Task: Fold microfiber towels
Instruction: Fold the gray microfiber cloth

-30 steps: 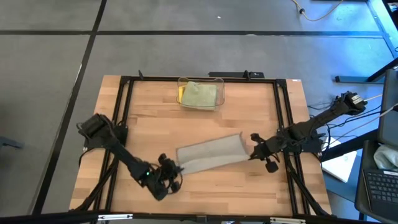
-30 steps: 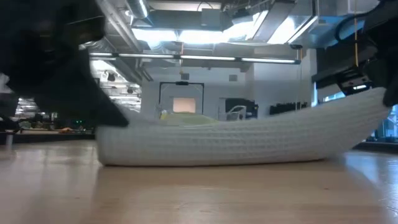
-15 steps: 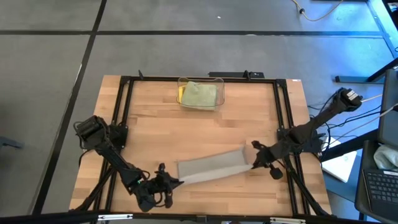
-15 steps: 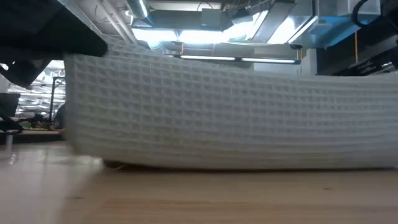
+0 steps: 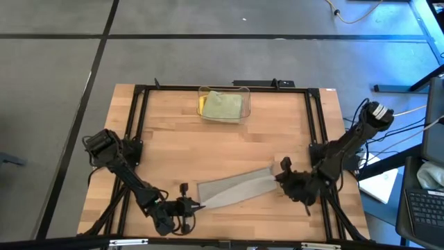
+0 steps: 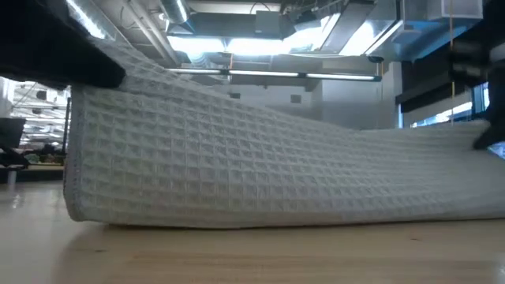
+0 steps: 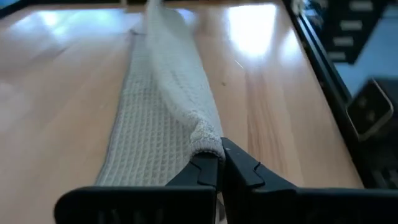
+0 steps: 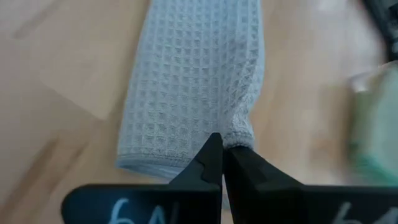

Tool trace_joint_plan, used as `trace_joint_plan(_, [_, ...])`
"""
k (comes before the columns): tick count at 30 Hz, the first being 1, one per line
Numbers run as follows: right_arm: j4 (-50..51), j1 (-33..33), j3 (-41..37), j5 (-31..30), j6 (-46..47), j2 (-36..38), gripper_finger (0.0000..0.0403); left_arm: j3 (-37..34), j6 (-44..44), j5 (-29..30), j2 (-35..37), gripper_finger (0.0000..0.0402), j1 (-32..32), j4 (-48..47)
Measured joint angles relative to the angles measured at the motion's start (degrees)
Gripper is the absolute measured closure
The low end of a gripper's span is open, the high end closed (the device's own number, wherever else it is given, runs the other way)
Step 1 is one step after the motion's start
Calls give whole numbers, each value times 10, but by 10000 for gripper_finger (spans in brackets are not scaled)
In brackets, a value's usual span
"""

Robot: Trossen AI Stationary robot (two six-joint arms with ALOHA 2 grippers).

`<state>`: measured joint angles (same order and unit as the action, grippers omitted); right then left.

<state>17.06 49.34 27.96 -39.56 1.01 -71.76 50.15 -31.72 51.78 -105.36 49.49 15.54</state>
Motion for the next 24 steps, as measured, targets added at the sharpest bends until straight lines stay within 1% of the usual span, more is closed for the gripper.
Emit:
trace_joint_plan(3, [65,22,57,-51,-15,-45,396,0,50,-23,0,401,-5,10])
trace_joint_plan(6, [124,46,109,-66,-12,-83,396,0,77,-40,0,401,-9,42])
trace_joint_plan(10, [163,79,164,-29,42,-109,396,22,103,-65,-1,402,-7,62])
trace_joint_plan(14, [175,116,191,-4,120,-112,396,46,111,-97,-1,402,0,62])
trace_joint_plan(16, [173,136,195,10,148,-112,396,49,100,-104,-1,402,5,61])
trace_joint_plan(20, [169,157,195,63,194,-131,395,50,56,-108,-13,402,13,50])
trace_joint_plan(22, [169,164,195,66,197,-159,393,50,42,-105,-32,401,14,46])
trace_joint_plan(24, [172,173,195,47,186,-198,392,51,34,-105,-57,401,14,49])
